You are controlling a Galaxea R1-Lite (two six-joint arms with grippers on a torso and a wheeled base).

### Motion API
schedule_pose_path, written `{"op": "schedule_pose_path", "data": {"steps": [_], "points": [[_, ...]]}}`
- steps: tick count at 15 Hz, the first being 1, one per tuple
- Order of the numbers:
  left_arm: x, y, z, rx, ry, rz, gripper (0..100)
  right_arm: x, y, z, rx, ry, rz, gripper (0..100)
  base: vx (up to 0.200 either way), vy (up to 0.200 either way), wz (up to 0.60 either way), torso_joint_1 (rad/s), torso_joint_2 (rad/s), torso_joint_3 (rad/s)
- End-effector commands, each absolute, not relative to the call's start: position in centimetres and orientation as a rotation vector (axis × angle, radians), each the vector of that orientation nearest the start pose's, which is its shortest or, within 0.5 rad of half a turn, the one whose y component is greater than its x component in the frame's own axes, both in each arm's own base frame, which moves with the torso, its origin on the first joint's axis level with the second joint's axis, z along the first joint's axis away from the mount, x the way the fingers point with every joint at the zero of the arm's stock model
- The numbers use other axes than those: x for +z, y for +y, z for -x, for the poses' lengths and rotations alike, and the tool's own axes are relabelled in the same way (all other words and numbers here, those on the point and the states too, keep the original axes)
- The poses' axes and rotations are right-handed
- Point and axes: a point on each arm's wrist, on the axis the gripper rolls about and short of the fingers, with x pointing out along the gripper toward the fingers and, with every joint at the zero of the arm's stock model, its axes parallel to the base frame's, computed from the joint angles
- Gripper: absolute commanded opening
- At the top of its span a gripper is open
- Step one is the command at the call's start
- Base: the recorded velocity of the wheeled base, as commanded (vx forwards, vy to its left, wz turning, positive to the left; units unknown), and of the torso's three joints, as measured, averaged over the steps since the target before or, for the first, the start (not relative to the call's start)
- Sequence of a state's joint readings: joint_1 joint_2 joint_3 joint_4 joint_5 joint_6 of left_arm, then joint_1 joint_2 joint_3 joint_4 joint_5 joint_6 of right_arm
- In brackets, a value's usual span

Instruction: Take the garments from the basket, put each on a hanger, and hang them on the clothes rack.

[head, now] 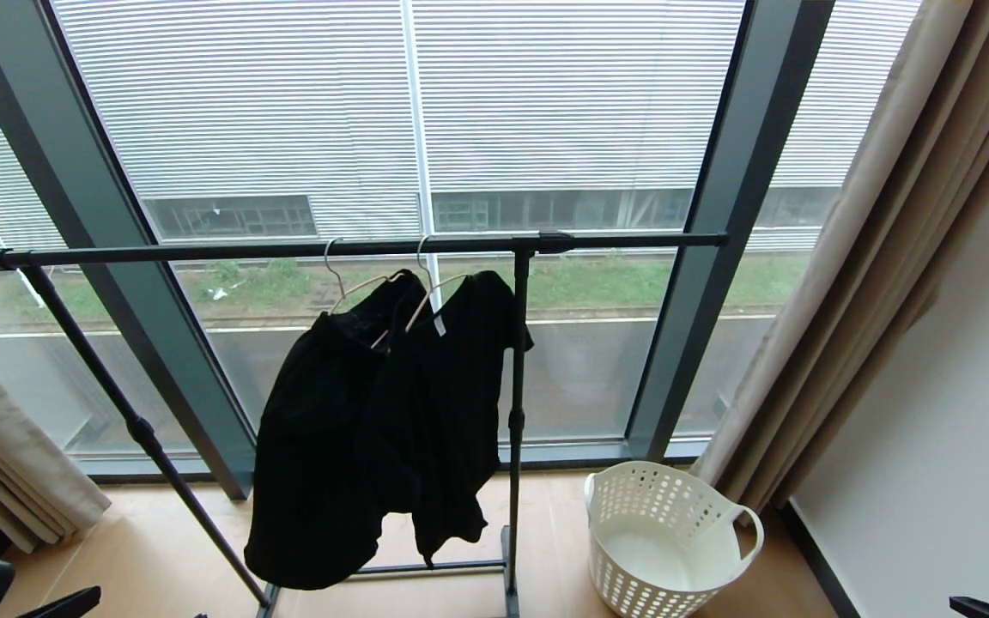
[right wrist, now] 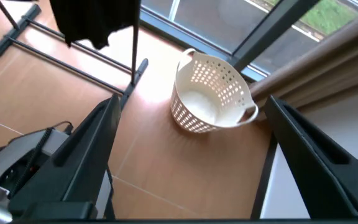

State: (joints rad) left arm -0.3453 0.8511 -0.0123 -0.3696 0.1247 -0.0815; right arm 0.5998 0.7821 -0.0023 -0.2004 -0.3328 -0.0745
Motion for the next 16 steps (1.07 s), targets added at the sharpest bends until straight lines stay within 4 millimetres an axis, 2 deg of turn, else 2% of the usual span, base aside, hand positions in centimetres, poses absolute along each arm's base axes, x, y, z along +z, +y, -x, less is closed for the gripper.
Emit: {"op": "schedule_pose_path", "data": {"steps": [1, 4, 10, 14, 16], "points": [[9.6, -1.3, -4.5, -0.203, 0.425, -0.028, 100, 8.1, 0.5, -2.1, 0.252, 0.444, 0.299, 100, 0.0, 0.0, 0.0, 0.0, 0.0, 0.0], [9.4, -1.1, -3.8, -0.201, 0.415, -0.04, 100, 8.3, 0.1, -1.7, 0.203, 0.396, 0.279, 100, 0.0, 0.0, 0.0, 0.0, 0.0, 0.0], [8.2, 0.2, -1.0, -0.084, 0.358, -0.111, 100, 8.4, -0.8, -0.5, -0.124, 0.3, 0.183, 100, 0.0, 0.0, 0.0, 0.0, 0.0, 0.0], [8.2, 0.4, -0.1, 0.065, 0.29, -0.134, 100, 8.4, -0.9, -0.1, -0.163, 0.255, 0.159, 100, 0.0, 0.0, 0.0, 0.0, 0.0, 0.0], [8.1, 0.5, 0.5, 0.079, 0.223, -0.118, 100, 8.4, -1.0, 0.2, -0.172, 0.221, 0.146, 100, 0.0, 0.0, 0.0, 0.0, 0.0, 0.0]]}}
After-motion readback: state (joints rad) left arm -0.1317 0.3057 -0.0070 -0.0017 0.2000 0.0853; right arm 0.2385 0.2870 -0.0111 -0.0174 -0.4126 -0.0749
